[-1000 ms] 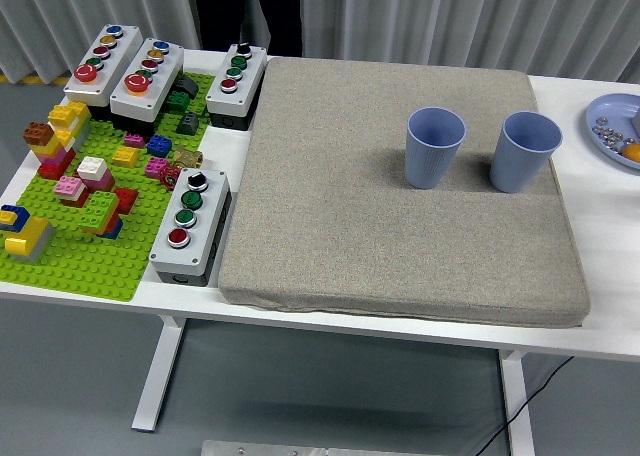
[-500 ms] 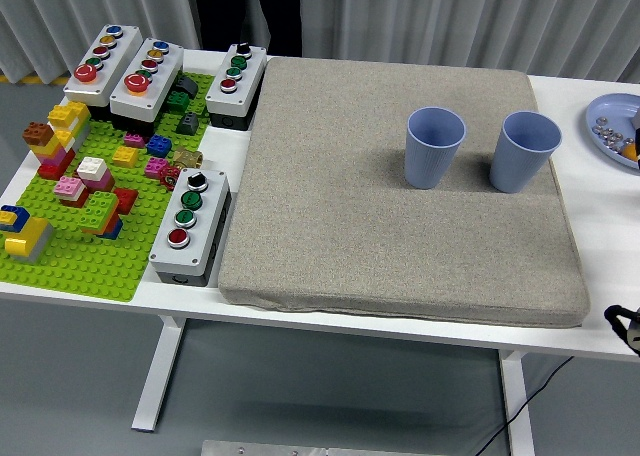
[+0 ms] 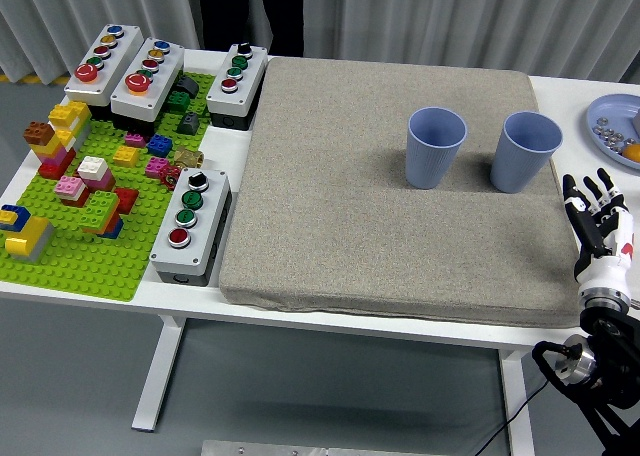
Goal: Pick cup pour cup place
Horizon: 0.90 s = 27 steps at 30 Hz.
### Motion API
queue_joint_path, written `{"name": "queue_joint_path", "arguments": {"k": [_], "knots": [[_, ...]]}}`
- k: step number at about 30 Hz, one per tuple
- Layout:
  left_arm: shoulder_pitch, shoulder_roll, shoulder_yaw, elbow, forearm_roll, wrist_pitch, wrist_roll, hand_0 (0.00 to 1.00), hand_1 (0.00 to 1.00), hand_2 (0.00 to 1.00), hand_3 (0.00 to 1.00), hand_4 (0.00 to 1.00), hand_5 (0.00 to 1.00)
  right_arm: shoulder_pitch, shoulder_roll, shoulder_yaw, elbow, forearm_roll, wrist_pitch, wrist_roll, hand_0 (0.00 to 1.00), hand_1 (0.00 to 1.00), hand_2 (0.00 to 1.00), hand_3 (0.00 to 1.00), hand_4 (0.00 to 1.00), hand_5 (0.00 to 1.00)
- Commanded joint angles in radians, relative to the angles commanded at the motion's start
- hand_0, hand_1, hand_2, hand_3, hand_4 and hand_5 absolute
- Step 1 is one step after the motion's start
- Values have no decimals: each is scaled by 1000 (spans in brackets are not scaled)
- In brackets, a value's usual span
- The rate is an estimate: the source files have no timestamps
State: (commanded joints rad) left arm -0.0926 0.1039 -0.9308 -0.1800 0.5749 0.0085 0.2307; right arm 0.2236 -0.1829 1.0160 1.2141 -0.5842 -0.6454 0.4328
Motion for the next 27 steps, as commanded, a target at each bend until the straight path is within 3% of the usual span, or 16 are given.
{"name": "queue_joint_path", "arguments": {"k": [12, 13, 21, 27], "knots": [[-1, 0, -3, 0, 2, -2, 0, 740, 815, 852, 766, 513, 954, 12, 0, -16, 10, -34, 0, -28, 893, 793, 859, 896, 829, 511], [-2, 0, -3, 0, 2, -2, 0, 739, 815, 850, 766, 512, 952, 12, 0, -17, 9, -34, 0, -29, 893, 799, 866, 898, 842, 440], [-3, -3, -3, 0, 0, -1, 2, 741, 812, 849, 765, 510, 952, 18, 2, -28, 7, -39, 0, -35, 890, 797, 872, 898, 854, 448], [-4, -6, 0, 0, -3, -1, 3, 742, 812, 848, 765, 510, 953, 44, 22, -46, -37, -31, 0, -13, 888, 797, 873, 901, 852, 409]]}}
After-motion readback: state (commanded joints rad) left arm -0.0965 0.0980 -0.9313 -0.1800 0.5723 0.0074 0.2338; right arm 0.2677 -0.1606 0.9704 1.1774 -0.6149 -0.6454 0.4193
